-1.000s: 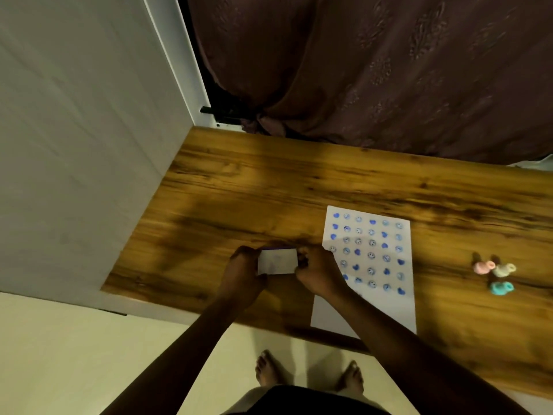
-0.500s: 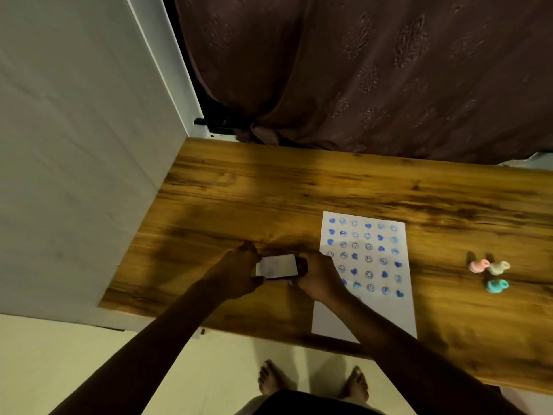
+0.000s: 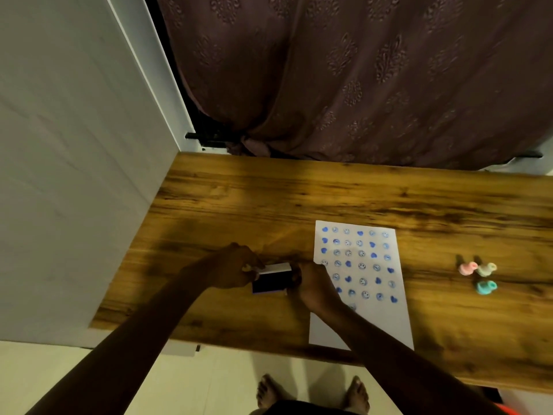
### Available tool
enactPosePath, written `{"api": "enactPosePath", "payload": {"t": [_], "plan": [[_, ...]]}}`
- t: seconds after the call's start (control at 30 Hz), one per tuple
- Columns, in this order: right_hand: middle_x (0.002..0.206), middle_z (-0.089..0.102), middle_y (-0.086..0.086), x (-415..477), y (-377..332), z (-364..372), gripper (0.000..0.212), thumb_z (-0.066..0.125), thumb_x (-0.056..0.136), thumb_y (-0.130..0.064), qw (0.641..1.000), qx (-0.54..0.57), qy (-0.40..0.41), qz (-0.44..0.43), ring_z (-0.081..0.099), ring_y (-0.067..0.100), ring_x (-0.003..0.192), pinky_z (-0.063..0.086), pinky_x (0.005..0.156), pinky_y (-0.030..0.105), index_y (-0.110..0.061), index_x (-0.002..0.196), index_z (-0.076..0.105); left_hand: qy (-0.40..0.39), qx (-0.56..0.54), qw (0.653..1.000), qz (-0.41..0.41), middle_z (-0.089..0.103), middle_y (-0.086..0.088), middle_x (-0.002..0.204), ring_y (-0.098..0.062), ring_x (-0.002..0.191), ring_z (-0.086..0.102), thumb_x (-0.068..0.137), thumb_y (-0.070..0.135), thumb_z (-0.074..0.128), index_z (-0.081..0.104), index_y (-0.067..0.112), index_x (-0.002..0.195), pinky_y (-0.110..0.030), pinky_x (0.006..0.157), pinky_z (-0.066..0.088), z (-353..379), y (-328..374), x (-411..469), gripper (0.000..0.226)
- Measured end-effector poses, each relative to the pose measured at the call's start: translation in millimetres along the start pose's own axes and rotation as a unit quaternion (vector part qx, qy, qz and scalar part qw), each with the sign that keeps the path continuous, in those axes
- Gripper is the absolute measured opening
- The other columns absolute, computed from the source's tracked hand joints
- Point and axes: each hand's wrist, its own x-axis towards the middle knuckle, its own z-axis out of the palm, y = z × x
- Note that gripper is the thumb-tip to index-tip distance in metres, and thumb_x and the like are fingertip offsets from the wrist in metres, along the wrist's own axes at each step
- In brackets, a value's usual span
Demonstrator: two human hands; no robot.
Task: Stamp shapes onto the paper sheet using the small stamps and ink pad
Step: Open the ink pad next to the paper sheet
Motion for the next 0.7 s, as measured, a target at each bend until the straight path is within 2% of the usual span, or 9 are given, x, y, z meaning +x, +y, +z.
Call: {"api": "enactPosePath", "payload": {"t": [0.03, 0.1, 0.17, 0.23, 0.3, 0.5, 0.6, 0.7], "plan": [[0.115, 0.067, 0.002, 0.1, 0.0, 1.0, 0.023, 0.073, 0.092, -0.023, 1.0, -0.001, -0.001, 0.003, 0.063, 0.018, 0.112, 0.043, 0.098, 0.023, -0.019, 0.112, 0.061, -0.003, -0.004, 1.0, 0.0, 0.071, -0.003, 0.128, -0.022, 0.114, 0.067, 0.095, 0.028, 0.067, 0.073, 0.027, 0.128, -0.044, 0.093, 0.058, -1.4, -0.3, 2.0, 0.033], [0.107, 0.066, 0.001, 1.1, 0.2, 1.4, 0.017, 0.071, 0.093, -0.022, 1.0, -0.003, -0.005, 0.013, 0.064, 0.019, 0.105, 0.051, 0.099, 0.031, -0.02, 0.105, 0.059, -0.005, -0.005, 1.0, 0.007, 0.076, -0.004, 0.121, -0.016, 0.099, 0.07, 0.096, 0.024, 0.063, 0.075, 0.025, 0.125, -0.034, 0.082, 0.058, -4.1, 0.0, 6.6, 0.031], [0.099, 0.063, -0.001, 2.4, -1.0, -0.8, 0.018, 0.069, 0.092, -0.017, 0.999, 0.002, -0.018, 0.027, 0.064, 0.02, 0.096, 0.054, 0.092, 0.034, -0.025, 0.099, 0.055, -0.008, -0.008, 1.0, 0.004, 0.077, -0.007, 0.117, -0.015, 0.091, 0.069, 0.098, 0.02, 0.06, 0.074, 0.021, 0.125, -0.028, 0.074, 0.052, -5.2, -0.4, 11.3, 0.031], [0.096, 0.065, 0.001, 3.8, -1.1, -2.4, 0.024, 0.069, 0.087, -0.013, 0.998, -0.011, -0.038, 0.04, 0.063, 0.02, 0.089, 0.053, 0.08, 0.031, -0.026, 0.105, 0.059, -0.011, -0.01, 1.0, -0.006, 0.074, -0.009, 0.122, -0.025, 0.104, 0.069, 0.102, 0.02, 0.056, 0.071, 0.016, 0.129, -0.031, 0.079, 0.051, -5.0, -1.1, 15.3, 0.032], [0.102, 0.07, 0.007, 4.6, -0.2, -1.9, 0.031, 0.069, 0.085, -0.013, 0.998, -0.022, -0.042, 0.044, 0.065, 0.024, 0.088, 0.047, 0.074, 0.027, -0.017, 0.116, 0.066, -0.011, -0.01, 1.0, -0.01, 0.071, -0.011, 0.127, -0.028, 0.112, 0.067, 0.105, 0.021, 0.051, 0.068, 0.013, 0.131, -0.032, 0.083, 0.048, -4.1, -2.9, 19.4, 0.033], [0.103, 0.071, 0.007, 3.0, -1.3, -0.1, 0.037, 0.072, 0.081, -0.016, 0.998, -0.023, -0.035, 0.039, 0.069, 0.025, 0.094, 0.05, 0.075, 0.028, -0.014, 0.117, 0.064, 0.011, -0.047, 0.999, -0.021, 0.069, -0.015, 0.127, -0.028, 0.107, 0.067, 0.109, 0.019, 0.044, 0.063, 0.007, 0.135, -0.03, 0.077, 0.046, -1.2, -8.9, 30.1, 0.035], [0.099, 0.071, 0.006, 2.5, -1.6, 0.1, 0.029, 0.074, 0.081, -0.022, 0.997, -0.044, -0.035, 0.047, 0.069, 0.024, 0.091, 0.053, 0.076, 0.03, -0.013, 0.108, 0.066, 0.025, -0.073, 0.996, -0.037, 0.066, -0.015, 0.134, -0.028, 0.113, 0.066, 0.109, 0.021, 0.045, 0.059, 0.008, 0.139, -0.039, 0.089, 0.056, 1.9, -12.7, 32.5, 0.036], [0.1, 0.07, 0.007, 2.0, -2.3, 1.0, 0.027, 0.074, 0.085, -0.021, 0.998, -0.037, -0.03, 0.034, 0.067, 0.021, 0.091, 0.056, 0.083, 0.031, -0.011, 0.108, 0.065, 0.037, -0.079, 0.995, -0.042, 0.063, -0.014, 0.139, -0.029, 0.12, 0.064, 0.108, 0.025, 0.048, 0.056, 0.01, 0.143, -0.045, 0.098, 0.055, 7.7, -17.4, 35.8, 0.04]]}}
